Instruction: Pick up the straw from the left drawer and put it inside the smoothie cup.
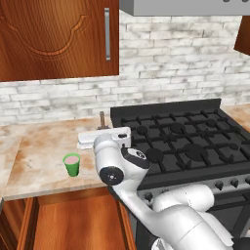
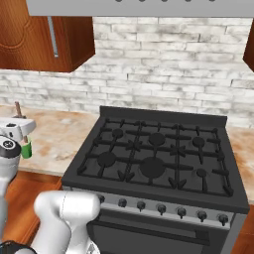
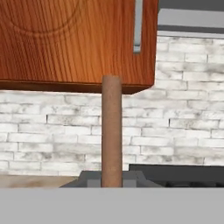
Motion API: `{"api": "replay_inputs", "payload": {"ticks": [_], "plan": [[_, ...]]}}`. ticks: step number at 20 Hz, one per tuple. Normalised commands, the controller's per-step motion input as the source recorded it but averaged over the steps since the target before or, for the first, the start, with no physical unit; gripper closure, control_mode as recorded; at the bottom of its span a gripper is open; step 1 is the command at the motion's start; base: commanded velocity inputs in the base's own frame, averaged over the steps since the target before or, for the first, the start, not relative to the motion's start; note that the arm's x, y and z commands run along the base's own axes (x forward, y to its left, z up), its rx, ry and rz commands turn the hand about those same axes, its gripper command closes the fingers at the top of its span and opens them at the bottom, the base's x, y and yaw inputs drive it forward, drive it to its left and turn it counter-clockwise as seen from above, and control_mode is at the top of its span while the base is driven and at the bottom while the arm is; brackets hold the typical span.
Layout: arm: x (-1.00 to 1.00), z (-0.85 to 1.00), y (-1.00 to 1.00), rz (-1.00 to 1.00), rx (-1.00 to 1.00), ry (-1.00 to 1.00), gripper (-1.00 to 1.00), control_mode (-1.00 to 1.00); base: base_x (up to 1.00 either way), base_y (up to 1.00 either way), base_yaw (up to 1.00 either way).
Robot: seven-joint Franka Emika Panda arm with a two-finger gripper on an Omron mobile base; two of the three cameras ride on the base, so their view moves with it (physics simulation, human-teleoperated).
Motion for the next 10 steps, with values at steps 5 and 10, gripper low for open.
{"api": "replay_inputs", "payload": {"ticks": [5,10], "plan": [[0.17,-0.01,0.19,0.0,0.0,0.04,1.0,-1.0,0.0,0.0,0.0],[0.0,-0.14,0.29,0.0,0.0,0.0,1.0,-1.0,0.0,0.0,0.0]]}}
